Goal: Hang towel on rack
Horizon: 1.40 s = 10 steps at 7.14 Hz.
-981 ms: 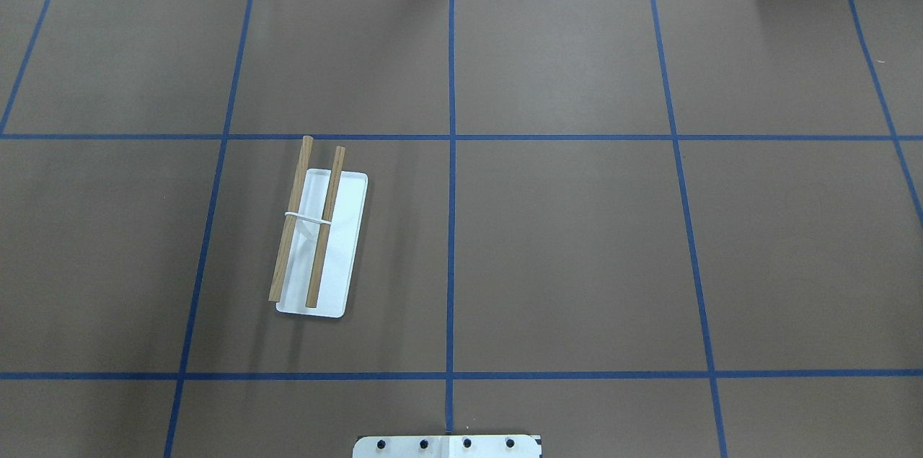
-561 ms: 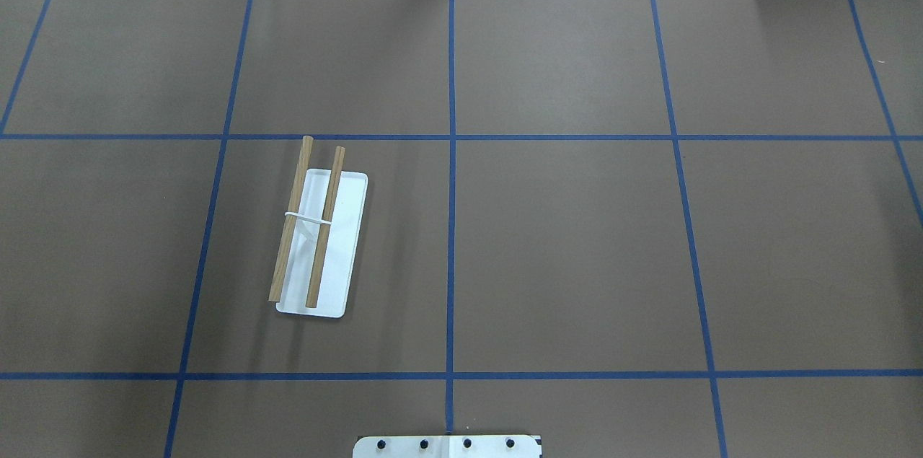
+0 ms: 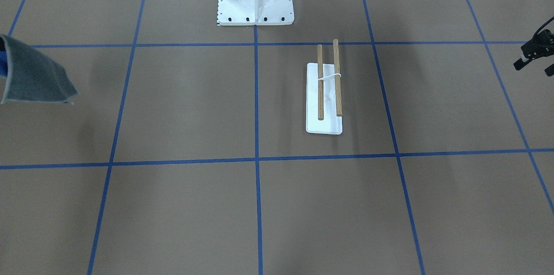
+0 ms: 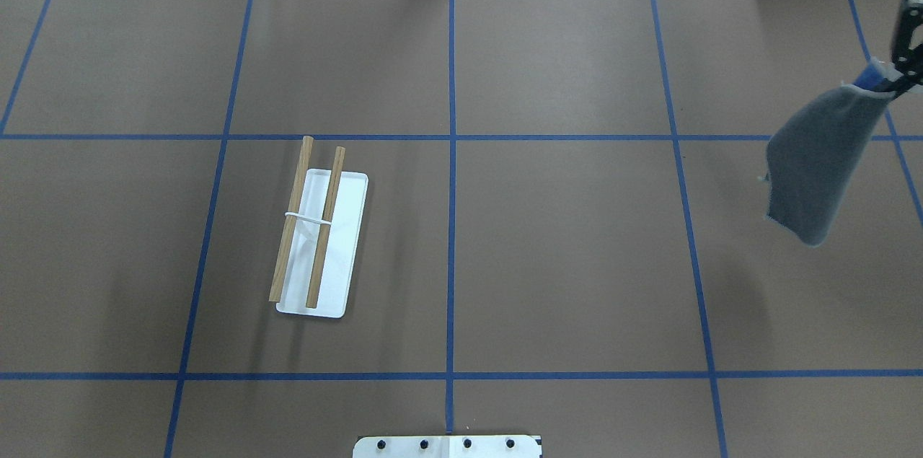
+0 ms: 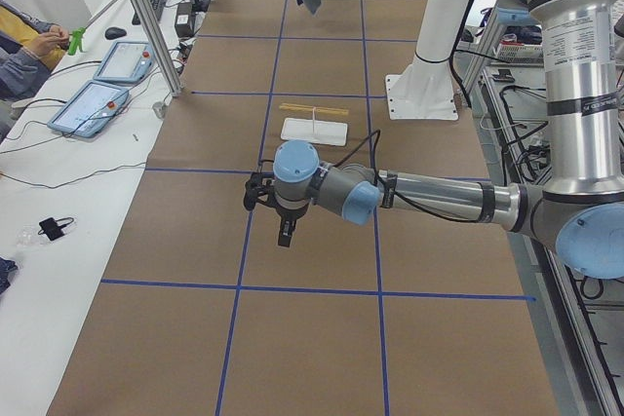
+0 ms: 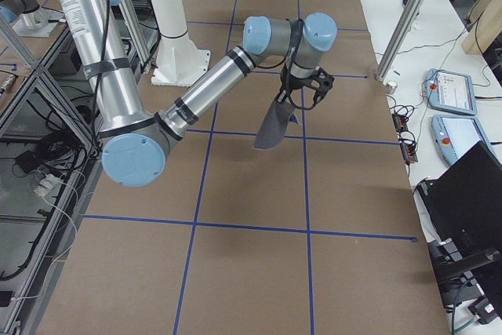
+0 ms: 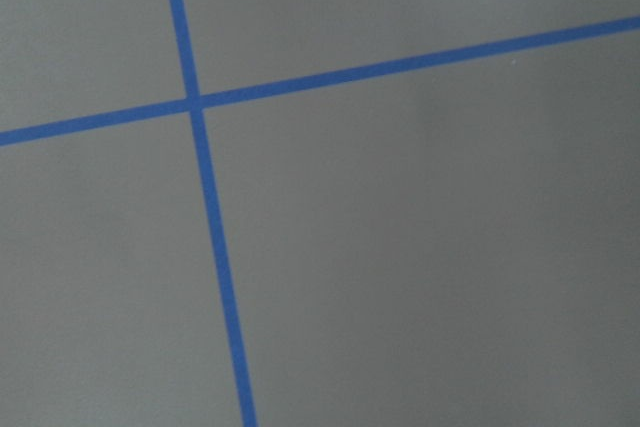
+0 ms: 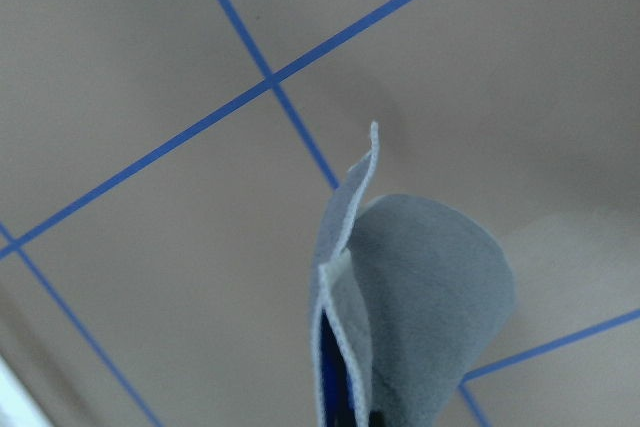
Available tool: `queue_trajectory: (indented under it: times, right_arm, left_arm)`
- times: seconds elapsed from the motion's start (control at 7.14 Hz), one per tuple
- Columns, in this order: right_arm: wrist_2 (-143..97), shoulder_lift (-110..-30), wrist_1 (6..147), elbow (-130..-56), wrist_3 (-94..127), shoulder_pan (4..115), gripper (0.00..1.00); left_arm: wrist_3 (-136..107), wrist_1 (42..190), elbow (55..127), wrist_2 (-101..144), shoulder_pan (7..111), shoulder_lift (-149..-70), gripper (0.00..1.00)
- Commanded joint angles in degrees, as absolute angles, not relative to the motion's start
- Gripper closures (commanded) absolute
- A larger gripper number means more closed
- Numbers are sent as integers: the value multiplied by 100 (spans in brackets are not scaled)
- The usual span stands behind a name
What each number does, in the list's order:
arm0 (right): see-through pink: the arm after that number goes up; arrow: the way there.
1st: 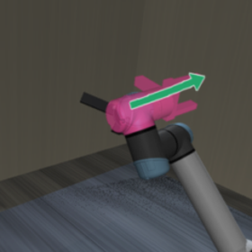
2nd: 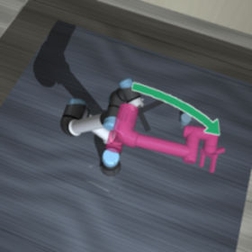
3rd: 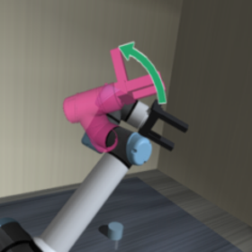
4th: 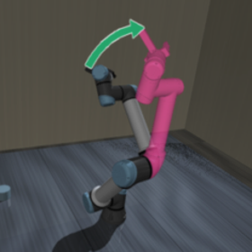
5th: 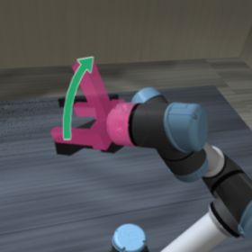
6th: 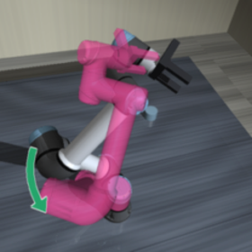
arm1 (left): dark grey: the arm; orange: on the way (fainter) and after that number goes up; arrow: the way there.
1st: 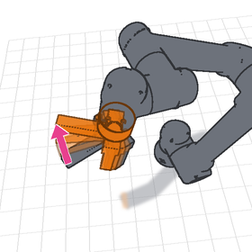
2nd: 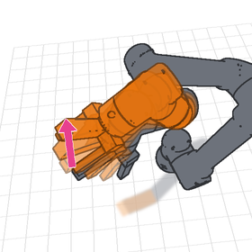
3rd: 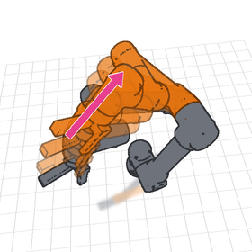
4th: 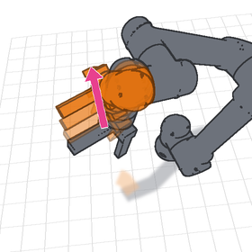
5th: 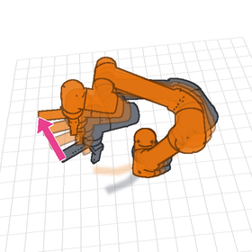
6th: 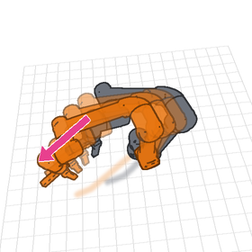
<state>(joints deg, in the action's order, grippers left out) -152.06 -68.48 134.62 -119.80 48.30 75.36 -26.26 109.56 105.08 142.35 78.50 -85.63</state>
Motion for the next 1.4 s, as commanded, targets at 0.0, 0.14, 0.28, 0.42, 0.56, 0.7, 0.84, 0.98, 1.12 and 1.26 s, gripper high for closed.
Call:
queue_trajectory:
  times: [0.0, 0.14, 0.28, 0.42, 0.56, 0.7, 0.84, 0.98, 1.12, 1.26]
  right_arm:
    - [-15364, -6119, 11597, -11998, 8772, 6544, 100]
    - [-15268, -5961, 10183, -11606, 10312, 6348, 100]
    - [-14692, -5472, 9316, -11158, 11771, 6006, 100]
    - [-14147, -5040, 8890, -10814, 12595, 5690, 100]
    - [-13654, -4758, 8642, -10602, 13030, 5434, 100]
    - [-13275, -4450, 8266, -10321, 13608, 5292, 100]
    - [-12871, -4160, 7748, -9996, 14336, 5126, 100]
    - [-12276, -3853, 7613, -9776, 14822, 4907, 100]
    - [-12113, -3510, 7620, -9486, 14966, 4826, 100]
    - [-12016, -3315, 7646, -9370, 15142, 4825, 100]
  left_arm:
    - [-4561, 10987, 10486, 14397, 7246, -9671, 3]
    - [-5292, 11012, 10494, 14362, 6981, -10042, 3]
    - [-6300, 11013, 10485, 14361, 6787, -10490, 3]
    - [-7198, 11013, 10459, 14335, 6498, -10912, 3]
    - [-7868, 11013, 10398, 14309, 6304, -11168, 3]
    - [-8467, 11021, 10371, 14282, 6250, -11301, 3]
    - [-9430, 11048, 10301, 14282, 6101, -11485, 3]
    - [-10701, 11300, 10249, 14178, 5795, -11653, 3]
    - [-12219, 11877, 10239, 13585, 5427, -11750, 3]
    - [-13618, 12518, 10213, 12918, 5014, -11777, 3]
